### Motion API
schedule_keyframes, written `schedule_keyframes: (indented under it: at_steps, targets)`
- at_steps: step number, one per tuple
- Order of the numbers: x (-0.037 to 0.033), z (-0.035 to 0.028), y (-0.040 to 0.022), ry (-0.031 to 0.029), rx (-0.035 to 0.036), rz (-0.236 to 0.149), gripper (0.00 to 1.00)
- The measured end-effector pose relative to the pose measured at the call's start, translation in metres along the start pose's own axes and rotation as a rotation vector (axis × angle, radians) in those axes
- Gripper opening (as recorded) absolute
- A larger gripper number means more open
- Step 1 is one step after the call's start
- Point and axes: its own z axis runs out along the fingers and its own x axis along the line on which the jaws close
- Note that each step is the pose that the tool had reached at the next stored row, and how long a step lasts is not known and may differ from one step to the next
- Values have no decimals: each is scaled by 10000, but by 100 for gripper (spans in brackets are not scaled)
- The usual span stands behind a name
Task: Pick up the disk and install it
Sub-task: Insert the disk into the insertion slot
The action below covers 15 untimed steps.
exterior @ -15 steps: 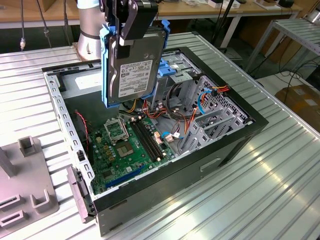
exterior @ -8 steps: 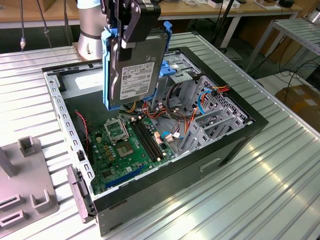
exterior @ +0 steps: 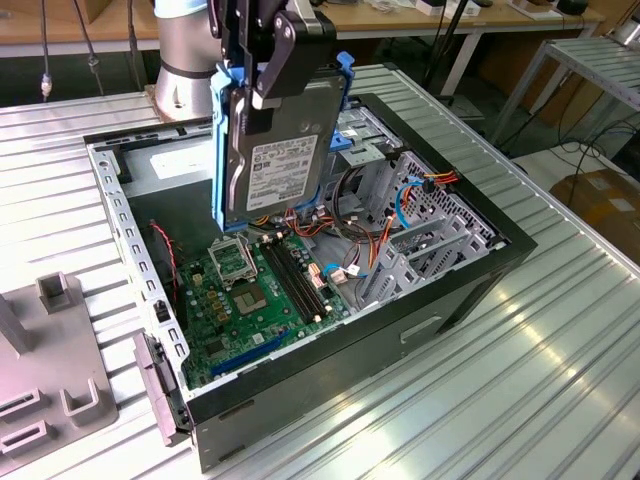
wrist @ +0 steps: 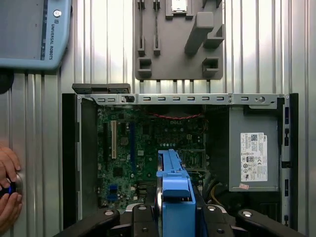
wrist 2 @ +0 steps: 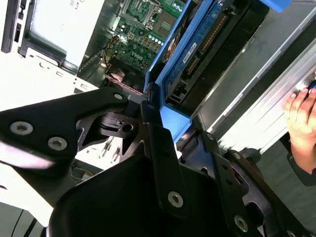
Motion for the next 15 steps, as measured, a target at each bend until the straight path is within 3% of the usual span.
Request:
schedule_keyframes:
  at_steps: [1, 5, 8, 12, 15]
  targets:
    - [46, 2, -3, -1, 1, -1, 37]
    - [88, 5, -76, -2, 1, 0, 37]
    - [90, 6, -188, -2, 0, 46, 37]
    - [89, 5, -293, -2, -1, 59, 37]
    - [87, 4, -434, -2, -1, 70, 37]
